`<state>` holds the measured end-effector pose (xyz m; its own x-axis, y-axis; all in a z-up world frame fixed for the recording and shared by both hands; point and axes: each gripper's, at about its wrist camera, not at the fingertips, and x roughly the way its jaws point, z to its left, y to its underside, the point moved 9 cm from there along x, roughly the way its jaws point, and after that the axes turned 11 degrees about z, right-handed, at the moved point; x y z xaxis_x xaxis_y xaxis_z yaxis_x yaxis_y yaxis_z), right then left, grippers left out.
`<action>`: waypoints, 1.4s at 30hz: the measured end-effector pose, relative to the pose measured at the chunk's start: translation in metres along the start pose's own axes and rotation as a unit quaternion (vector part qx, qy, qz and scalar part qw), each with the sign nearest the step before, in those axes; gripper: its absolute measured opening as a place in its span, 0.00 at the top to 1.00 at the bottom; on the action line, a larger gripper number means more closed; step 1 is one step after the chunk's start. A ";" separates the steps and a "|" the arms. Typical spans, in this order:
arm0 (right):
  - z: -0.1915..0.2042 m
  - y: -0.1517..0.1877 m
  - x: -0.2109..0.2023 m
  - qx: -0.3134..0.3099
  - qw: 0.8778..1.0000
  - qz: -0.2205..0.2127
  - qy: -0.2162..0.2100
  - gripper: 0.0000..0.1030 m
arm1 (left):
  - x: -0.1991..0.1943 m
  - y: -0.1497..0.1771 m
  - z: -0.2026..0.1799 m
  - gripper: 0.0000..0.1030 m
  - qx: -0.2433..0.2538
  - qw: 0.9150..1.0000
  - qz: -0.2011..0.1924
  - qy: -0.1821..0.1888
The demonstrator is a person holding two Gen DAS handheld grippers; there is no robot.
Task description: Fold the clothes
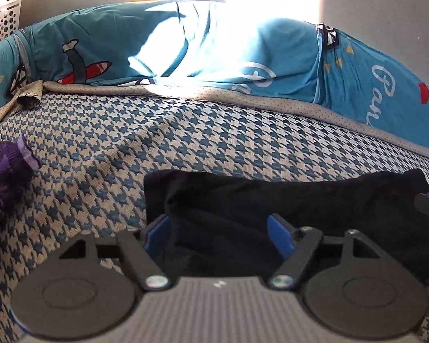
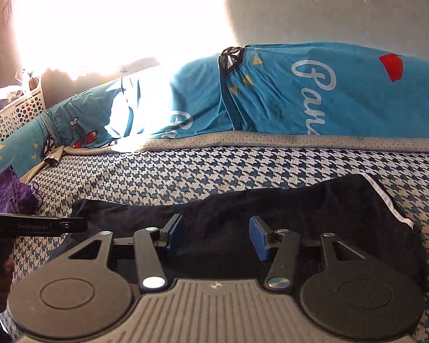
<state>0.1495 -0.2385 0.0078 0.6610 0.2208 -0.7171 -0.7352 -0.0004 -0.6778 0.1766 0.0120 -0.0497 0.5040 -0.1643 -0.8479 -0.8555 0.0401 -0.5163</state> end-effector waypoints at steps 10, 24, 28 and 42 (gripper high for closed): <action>-0.001 -0.026 0.045 -0.063 0.998 0.001 -0.006 0.44 | 0.015 0.005 -0.007 0.29 0.010 0.999 0.031 0.020; 0.006 -0.035 0.087 -0.194 0.979 0.037 -0.048 0.44 | 0.025 0.009 -0.019 0.28 0.027 0.998 0.054 0.031; 0.007 -0.027 0.102 -0.219 0.972 0.070 -0.055 0.44 | 0.029 0.008 -0.020 0.28 0.030 0.997 0.059 0.026; 0.008 -0.022 0.113 -0.237 0.968 0.067 -0.046 0.85 | 0.039 0.009 -0.020 0.27 0.034 0.997 0.072 0.016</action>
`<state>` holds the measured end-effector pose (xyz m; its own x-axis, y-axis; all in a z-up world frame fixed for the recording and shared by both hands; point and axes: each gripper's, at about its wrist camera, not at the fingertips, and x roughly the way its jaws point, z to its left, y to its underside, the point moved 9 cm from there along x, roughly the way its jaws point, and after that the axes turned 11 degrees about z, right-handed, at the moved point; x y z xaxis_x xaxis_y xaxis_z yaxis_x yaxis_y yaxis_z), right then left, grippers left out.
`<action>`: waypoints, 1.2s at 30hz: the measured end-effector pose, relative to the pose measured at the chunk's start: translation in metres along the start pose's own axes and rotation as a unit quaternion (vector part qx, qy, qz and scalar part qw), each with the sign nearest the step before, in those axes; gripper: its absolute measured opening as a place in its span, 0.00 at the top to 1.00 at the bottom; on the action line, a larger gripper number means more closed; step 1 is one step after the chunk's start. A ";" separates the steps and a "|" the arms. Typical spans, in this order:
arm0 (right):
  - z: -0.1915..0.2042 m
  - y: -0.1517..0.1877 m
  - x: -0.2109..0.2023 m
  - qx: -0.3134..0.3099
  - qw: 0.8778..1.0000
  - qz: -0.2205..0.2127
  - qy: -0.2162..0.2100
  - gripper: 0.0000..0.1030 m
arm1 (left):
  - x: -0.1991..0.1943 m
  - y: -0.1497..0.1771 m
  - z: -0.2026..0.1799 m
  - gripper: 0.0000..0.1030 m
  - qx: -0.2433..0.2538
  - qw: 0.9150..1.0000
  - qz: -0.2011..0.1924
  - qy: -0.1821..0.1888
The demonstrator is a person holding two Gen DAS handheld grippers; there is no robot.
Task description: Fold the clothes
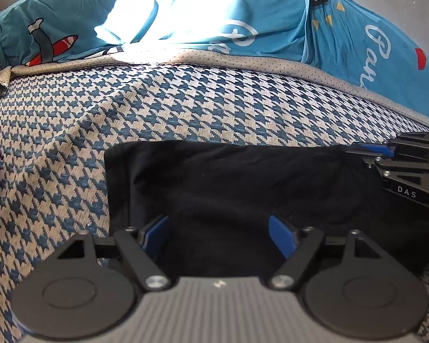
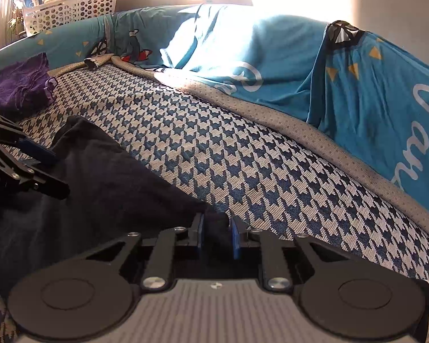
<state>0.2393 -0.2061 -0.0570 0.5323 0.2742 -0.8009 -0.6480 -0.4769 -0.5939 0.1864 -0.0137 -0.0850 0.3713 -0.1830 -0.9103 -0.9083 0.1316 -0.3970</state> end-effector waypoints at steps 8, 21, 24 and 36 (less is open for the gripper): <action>-0.002 -0.003 0.006 0.024 0.999 -0.011 0.026 0.82 | 0.008 0.004 -0.009 0.18 0.040 0.999 0.009 -0.032; -0.085 0.020 -0.065 0.200 0.977 -0.057 0.038 0.58 | 0.003 -0.003 -0.015 0.14 0.015 0.998 -0.013 -0.065; -0.113 0.036 -0.076 0.235 0.967 -0.060 0.081 0.53 | 0.003 -0.002 -0.025 0.14 0.028 0.997 -0.017 -0.063; -0.147 0.073 -0.068 0.285 0.952 -0.047 0.101 0.35 | 0.011 0.001 -0.039 0.14 0.049 0.997 -0.011 -0.064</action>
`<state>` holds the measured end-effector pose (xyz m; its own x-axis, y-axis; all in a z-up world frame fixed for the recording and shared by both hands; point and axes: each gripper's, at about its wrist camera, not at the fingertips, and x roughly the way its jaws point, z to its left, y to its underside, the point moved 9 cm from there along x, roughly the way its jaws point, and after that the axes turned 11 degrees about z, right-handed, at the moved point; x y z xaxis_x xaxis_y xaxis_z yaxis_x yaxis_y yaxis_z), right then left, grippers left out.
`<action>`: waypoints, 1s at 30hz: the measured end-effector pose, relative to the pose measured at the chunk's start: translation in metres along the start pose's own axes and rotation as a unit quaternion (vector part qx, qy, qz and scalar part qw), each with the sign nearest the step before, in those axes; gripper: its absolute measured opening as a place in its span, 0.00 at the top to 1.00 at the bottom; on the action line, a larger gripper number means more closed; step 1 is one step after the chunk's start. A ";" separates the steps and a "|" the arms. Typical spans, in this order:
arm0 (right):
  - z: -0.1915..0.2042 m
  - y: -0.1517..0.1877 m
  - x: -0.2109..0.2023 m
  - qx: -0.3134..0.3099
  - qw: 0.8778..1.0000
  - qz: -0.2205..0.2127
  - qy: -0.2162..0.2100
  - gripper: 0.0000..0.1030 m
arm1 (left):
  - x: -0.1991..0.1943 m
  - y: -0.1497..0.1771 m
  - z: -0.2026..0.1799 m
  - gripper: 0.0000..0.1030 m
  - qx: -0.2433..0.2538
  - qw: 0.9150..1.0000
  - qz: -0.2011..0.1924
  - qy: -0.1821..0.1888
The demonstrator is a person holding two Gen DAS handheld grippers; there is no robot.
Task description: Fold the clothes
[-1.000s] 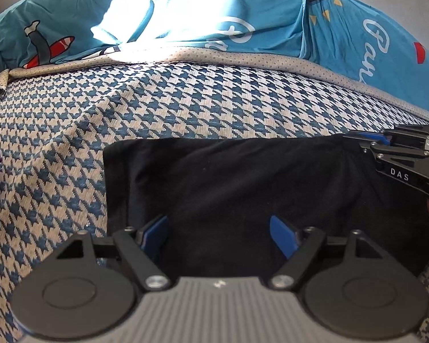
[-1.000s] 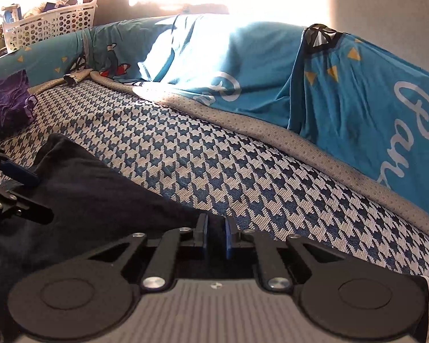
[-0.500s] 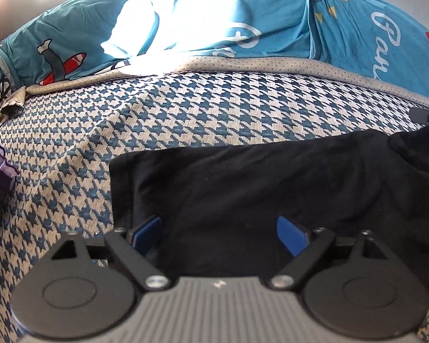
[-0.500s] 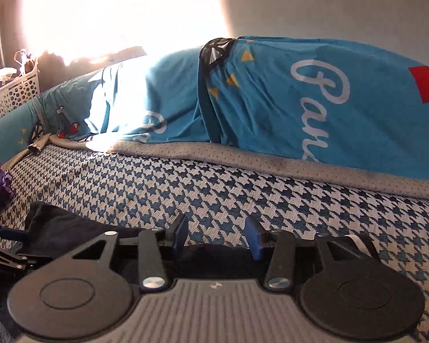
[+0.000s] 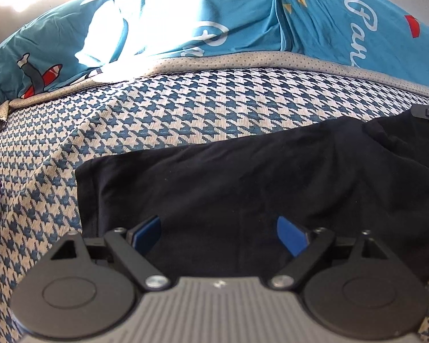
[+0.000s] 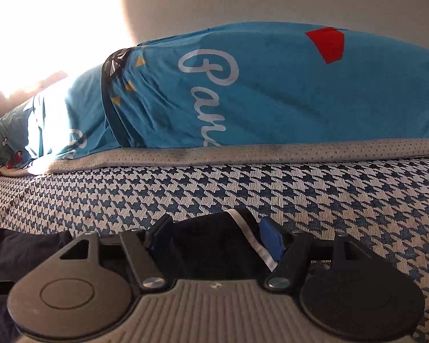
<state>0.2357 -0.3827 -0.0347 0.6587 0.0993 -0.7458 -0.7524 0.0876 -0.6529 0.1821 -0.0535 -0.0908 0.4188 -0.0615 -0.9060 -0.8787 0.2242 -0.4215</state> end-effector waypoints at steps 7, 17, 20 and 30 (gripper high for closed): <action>-0.005 0.006 0.018 0.002 1.000 0.012 0.019 0.36 | 0.001 0.000 0.002 0.14 -0.002 1.000 0.003 0.003; -0.009 0.003 0.016 0.032 0.999 -0.009 0.016 0.82 | 0.004 0.000 0.003 0.12 0.003 1.000 0.003 -0.007; -0.016 0.001 0.015 0.050 0.998 -0.019 0.030 0.84 | 0.005 -0.001 0.005 0.06 0.005 1.000 0.002 -0.019; -0.043 0.003 -0.010 0.118 0.990 -0.020 0.068 0.57 | 0.007 -0.003 0.019 0.00 -0.018 0.999 0.000 -0.049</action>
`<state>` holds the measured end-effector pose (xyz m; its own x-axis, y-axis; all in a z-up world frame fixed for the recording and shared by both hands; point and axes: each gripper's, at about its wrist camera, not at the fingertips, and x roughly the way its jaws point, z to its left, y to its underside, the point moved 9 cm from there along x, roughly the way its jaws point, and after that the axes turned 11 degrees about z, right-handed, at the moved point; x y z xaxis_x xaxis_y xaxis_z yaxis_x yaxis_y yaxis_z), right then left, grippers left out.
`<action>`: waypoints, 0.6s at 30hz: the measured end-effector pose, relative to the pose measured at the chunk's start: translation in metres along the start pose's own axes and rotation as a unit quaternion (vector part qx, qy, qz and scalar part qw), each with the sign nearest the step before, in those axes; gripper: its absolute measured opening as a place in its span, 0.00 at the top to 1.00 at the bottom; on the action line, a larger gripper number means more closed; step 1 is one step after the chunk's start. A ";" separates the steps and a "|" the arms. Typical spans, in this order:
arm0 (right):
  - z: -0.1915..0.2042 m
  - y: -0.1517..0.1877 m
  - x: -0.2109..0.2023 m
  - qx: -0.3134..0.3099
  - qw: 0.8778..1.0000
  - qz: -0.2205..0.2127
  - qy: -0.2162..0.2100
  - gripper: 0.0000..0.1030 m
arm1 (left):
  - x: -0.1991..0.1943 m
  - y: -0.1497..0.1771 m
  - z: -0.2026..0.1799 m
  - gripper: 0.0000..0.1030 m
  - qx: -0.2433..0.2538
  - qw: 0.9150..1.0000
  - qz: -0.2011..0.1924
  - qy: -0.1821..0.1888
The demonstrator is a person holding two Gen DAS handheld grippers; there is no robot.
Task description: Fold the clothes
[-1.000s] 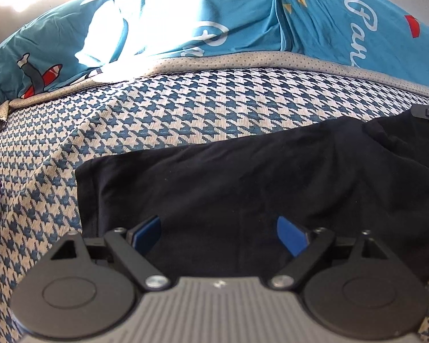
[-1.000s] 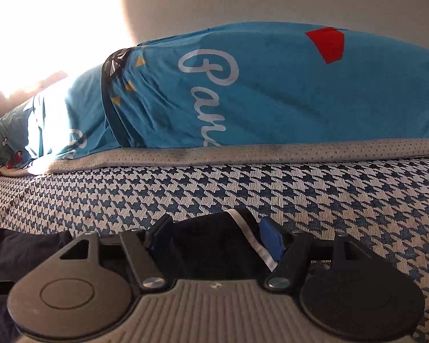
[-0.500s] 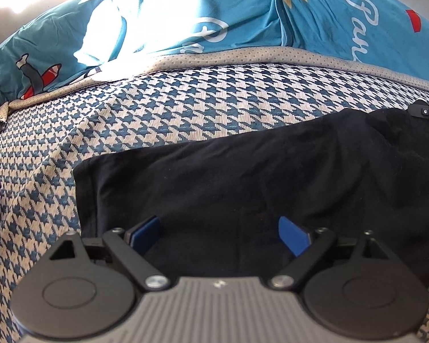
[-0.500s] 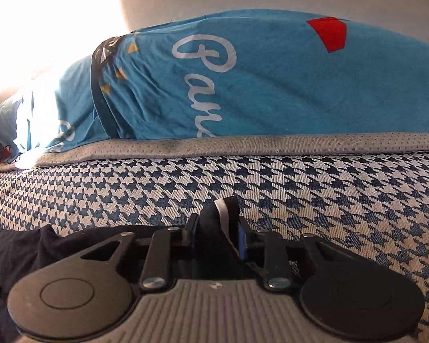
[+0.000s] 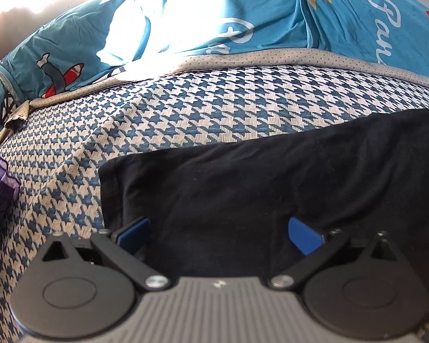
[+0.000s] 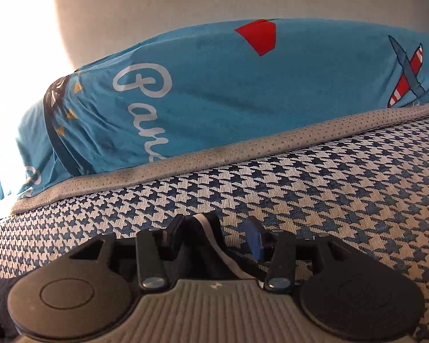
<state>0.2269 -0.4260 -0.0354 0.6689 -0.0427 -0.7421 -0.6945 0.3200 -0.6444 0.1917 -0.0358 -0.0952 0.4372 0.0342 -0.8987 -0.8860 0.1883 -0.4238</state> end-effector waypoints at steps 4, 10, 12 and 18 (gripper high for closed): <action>-0.021 0.003 -0.024 0.007 0.999 -0.001 0.031 0.55 | -0.006 0.000 -0.004 0.00 0.003 1.000 -0.009 0.003; -0.040 0.017 -0.053 0.057 0.998 0.018 -0.023 0.55 | -0.018 0.000 -0.016 0.00 0.011 0.999 -0.030 0.016; -0.040 0.024 -0.057 0.067 0.996 0.034 -0.051 0.55 | -0.019 0.002 -0.021 0.00 0.015 0.999 -0.029 0.019; -0.033 0.048 -0.061 0.073 0.990 0.074 -0.099 0.55 | -0.023 0.010 -0.030 0.00 0.022 0.999 -0.030 0.027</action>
<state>0.1442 -0.4390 -0.0269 0.6119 0.1957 -0.7663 -0.7523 0.4431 -0.4876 0.1684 -0.0638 -0.0822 0.4787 -0.0305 -0.8774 -0.8508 0.2308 -0.4722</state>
